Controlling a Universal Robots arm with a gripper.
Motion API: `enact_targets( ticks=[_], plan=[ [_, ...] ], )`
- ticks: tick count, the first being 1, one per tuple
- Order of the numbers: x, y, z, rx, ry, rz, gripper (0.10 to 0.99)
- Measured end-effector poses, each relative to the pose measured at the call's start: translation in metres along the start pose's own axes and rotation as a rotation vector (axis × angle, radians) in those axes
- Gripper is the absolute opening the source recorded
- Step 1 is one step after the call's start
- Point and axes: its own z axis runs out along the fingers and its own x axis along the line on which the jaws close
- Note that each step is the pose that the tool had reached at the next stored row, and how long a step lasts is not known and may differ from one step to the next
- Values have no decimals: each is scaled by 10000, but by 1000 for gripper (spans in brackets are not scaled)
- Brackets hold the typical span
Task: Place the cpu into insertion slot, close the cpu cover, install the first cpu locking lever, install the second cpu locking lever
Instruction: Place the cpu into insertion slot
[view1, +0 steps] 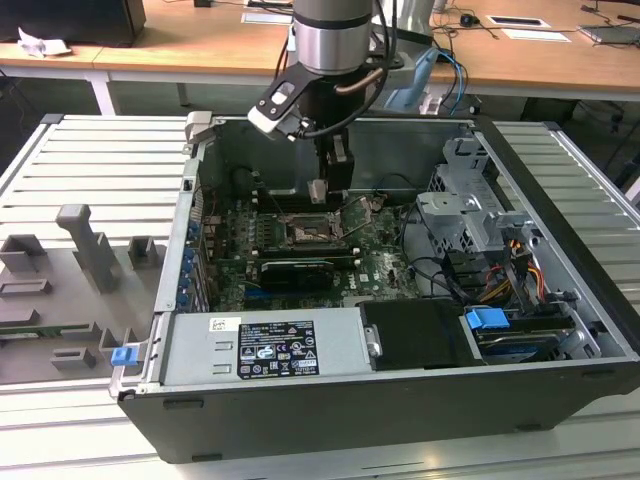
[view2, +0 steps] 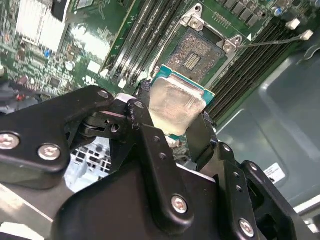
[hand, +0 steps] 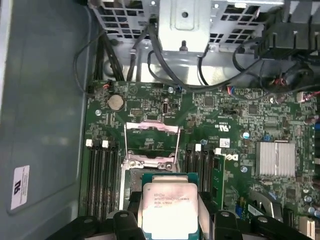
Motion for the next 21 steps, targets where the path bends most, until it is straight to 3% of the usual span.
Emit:
enact_targets(
  ticks=[2,6,9,13,21],
  plan=[
    [13,-31,88,0,-11,111,529],
    [28,-64,159,0,-11,122,529],
    [50,-152,252,1,-12,126,529],
    [59,-176,354,0,-11,124,529],
    [58,-184,426,1,-19,125,529]
  ],
)
